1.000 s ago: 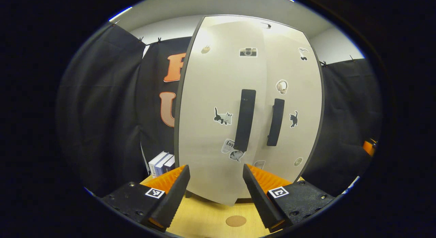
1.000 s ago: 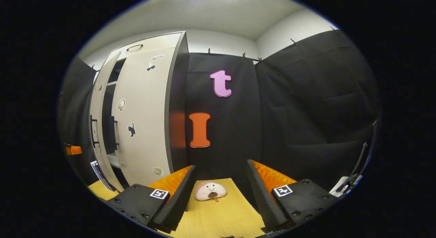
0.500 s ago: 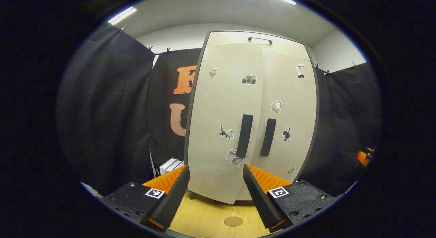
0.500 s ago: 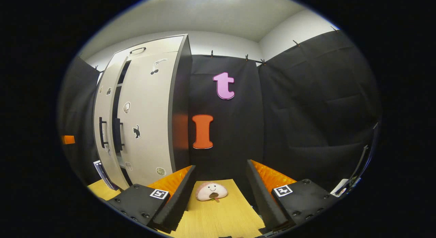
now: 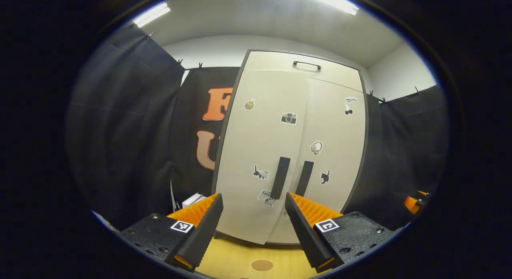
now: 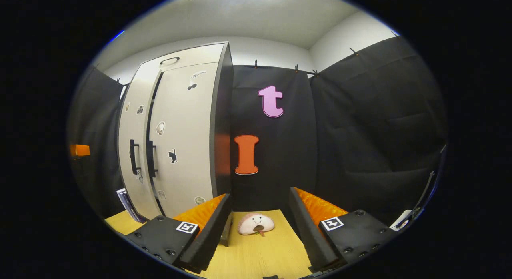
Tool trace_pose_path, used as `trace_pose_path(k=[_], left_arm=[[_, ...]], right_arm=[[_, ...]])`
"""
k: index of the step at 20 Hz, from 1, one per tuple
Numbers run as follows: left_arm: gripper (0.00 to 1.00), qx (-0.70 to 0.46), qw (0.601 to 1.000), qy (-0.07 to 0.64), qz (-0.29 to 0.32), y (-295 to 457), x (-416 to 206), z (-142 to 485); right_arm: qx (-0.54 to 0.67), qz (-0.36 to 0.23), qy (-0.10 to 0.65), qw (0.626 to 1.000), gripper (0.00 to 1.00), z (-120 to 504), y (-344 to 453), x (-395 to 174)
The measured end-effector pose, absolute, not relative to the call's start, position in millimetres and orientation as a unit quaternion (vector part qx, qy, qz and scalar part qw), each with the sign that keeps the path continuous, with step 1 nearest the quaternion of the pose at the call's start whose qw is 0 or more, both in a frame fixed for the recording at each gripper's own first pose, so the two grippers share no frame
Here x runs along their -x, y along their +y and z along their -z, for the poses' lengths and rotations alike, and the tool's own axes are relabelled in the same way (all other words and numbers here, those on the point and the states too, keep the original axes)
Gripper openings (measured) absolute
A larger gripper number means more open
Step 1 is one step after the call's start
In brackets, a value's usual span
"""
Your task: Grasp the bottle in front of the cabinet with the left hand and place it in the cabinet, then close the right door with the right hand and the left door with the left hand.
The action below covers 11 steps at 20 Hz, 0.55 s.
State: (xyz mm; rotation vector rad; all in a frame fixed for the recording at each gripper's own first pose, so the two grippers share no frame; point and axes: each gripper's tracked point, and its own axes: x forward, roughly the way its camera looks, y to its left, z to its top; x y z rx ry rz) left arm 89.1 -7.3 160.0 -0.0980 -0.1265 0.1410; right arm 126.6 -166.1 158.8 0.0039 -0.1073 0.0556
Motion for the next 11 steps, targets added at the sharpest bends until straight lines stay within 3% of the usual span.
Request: trace_pose_path(k=[11], left_arm=[[0.95,0.042,0.995,-0.068,-0.062,-14.8,-87.5,-163.0]], right_arm=[[0.001,-0.040,-0.075,0.996,0.95,-168.5,-156.5,-123.3]])
